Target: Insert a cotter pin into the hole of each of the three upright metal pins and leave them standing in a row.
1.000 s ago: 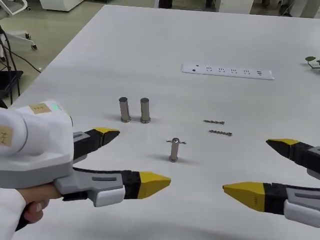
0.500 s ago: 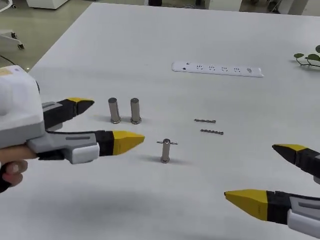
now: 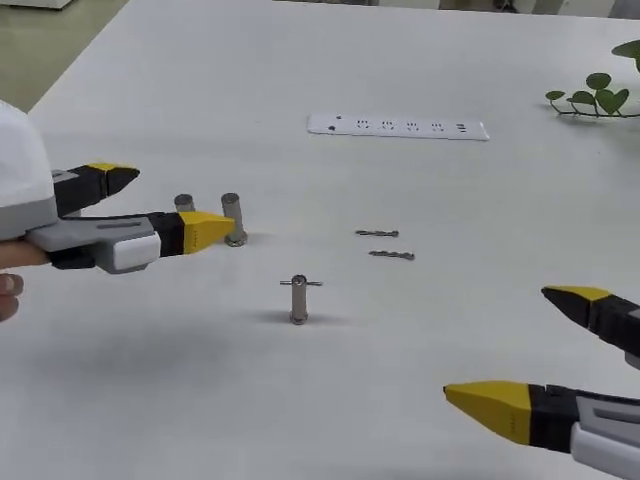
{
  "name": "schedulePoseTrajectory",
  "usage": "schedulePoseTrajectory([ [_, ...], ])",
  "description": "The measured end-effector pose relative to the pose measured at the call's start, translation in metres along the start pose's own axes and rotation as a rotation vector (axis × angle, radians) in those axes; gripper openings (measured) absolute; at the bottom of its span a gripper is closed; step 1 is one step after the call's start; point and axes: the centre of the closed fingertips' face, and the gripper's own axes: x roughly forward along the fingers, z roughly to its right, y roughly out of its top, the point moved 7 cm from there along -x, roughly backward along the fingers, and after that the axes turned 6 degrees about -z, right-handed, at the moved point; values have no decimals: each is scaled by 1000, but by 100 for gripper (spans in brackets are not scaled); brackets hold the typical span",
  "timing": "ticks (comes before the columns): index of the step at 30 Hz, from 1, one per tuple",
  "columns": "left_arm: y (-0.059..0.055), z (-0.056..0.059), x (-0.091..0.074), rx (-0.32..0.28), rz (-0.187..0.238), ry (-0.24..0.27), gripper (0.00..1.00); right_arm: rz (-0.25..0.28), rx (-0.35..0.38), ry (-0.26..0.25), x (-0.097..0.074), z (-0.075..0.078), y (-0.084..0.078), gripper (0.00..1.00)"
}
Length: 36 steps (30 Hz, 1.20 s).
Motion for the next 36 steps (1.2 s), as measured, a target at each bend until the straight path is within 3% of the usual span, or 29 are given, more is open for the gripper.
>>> schedulePoseTrajectory([
  [8,-10,-13,15,-15,-40,13,75,-11,13,-20,-2,4,-1,94],
  [18,-19,-30,31,-14,-82,59,49,-22,30,-34,-4,8,-2,93],
  [22,-24,-35,36,-29,-97,107,46,-22,32,-44,-5,10,-2,93],
  [28,-29,-40,44,-47,-95,145,37,-28,41,-51,-6,11,-3,93],
  [36,-32,-47,54,-64,-96,147,27,-38,47,-71,-10,15,-5,92],
])
